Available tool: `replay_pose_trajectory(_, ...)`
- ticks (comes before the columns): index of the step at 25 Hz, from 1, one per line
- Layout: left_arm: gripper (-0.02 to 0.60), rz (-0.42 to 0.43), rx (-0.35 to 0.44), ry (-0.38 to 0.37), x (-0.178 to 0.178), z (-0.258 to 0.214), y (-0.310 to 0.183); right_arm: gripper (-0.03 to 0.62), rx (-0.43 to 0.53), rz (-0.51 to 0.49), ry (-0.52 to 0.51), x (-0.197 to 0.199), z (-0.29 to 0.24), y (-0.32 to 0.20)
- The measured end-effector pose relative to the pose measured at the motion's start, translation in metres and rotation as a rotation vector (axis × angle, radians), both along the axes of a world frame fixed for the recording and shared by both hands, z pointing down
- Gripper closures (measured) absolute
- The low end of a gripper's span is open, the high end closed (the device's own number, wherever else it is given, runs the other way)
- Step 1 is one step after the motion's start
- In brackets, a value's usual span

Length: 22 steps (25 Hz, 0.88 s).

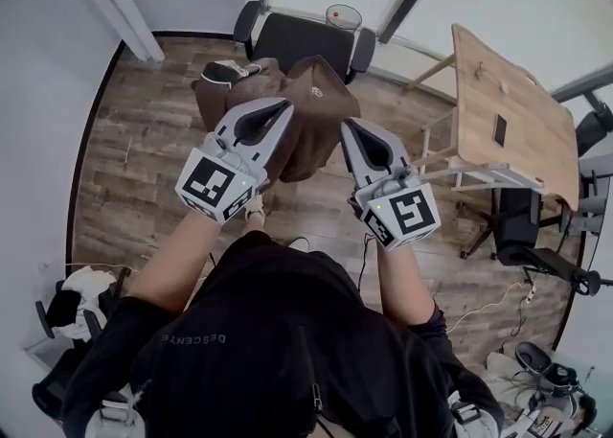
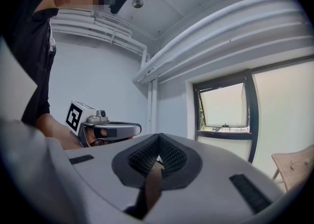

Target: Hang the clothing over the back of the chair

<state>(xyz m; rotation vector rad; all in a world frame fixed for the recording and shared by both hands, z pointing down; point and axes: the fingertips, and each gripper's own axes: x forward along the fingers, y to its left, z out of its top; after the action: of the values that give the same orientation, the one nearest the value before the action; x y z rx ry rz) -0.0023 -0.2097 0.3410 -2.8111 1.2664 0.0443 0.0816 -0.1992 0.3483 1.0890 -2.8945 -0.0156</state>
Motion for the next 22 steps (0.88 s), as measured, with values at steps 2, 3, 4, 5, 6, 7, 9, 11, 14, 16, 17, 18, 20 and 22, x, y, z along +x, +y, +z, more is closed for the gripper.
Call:
replay_pose_trajectory(2, 0.561, -0.024, 0.001, 0.000, 0.002, 0.002, 0.017, 0.588, -0.005, -0.022, -0.005, 0.001, 0.004, 0.015)
replay_pose_trajectory(3, 0.561, -0.036, 0.000, -0.001, 0.003, 0.003, 0.024, 0.588, -0.008, -0.031, -0.007, 0.002, 0.007, 0.022)
replay_pose_trajectory(4, 0.561, -0.048, 0.000, -0.001, 0.003, 0.004, 0.032, 0.588, -0.011, -0.041, -0.009, 0.002, 0.009, 0.028)
replay_pose_trajectory(5, 0.561, -0.058, 0.000, -0.002, 0.003, 0.005, 0.038, 0.588, -0.013, -0.049, -0.012, 0.002, 0.011, 0.033)
replay_pose_trajectory(6, 0.561, -0.067, 0.000, -0.002, 0.003, 0.006, 0.044, 0.588, -0.015, -0.057, -0.013, 0.002, 0.012, 0.037)
replay_pose_trajectory(7, 0.561, -0.073, 0.000, -0.003, 0.002, 0.006, 0.049, 0.588, -0.015, -0.064, -0.015, 0.001, 0.012, 0.041)
replay_pose_trajectory(9, 0.561, -0.080, 0.000, -0.004, 0.001, 0.006, 0.058, 0.588, -0.010, -0.075, -0.018, -0.001, 0.010, 0.048)
replay_pose_trajectory(11, 0.561, -0.084, 0.000, -0.005, 0.000, 0.005, 0.064, 0.588, 0.002, -0.082, -0.022, -0.003, 0.006, 0.052)
replay_pose_trajectory(14, 0.561, -0.082, -0.002, 0.001, -0.001, 0.004, 0.068, 0.588, 0.016, -0.083, -0.030, -0.005, 0.002, 0.054)
replay_pose_trajectory(16, 0.561, -0.078, -0.004, 0.002, 0.000, 0.003, 0.069, 0.588, 0.014, -0.083, -0.031, -0.007, 0.001, 0.055)
replay_pose_trajectory(17, 0.561, -0.077, -0.005, 0.001, 0.001, 0.003, 0.070, 0.588, 0.012, -0.085, -0.030, -0.008, 0.001, 0.056)
replay_pose_trajectory(18, 0.561, -0.077, -0.007, 0.001, 0.001, 0.004, 0.071, 0.588, 0.010, -0.086, -0.029, -0.009, 0.001, 0.058)
replay_pose_trajectory(20, 0.561, -0.076, -0.011, 0.000, 0.001, 0.005, 0.073, 0.588, 0.006, -0.090, -0.027, -0.011, 0.003, 0.060)
replay_pose_trajectory(22, 0.561, -0.072, -0.016, 0.001, 0.003, 0.009, 0.074, 0.588, 0.004, -0.091, -0.022, -0.011, 0.005, 0.061)
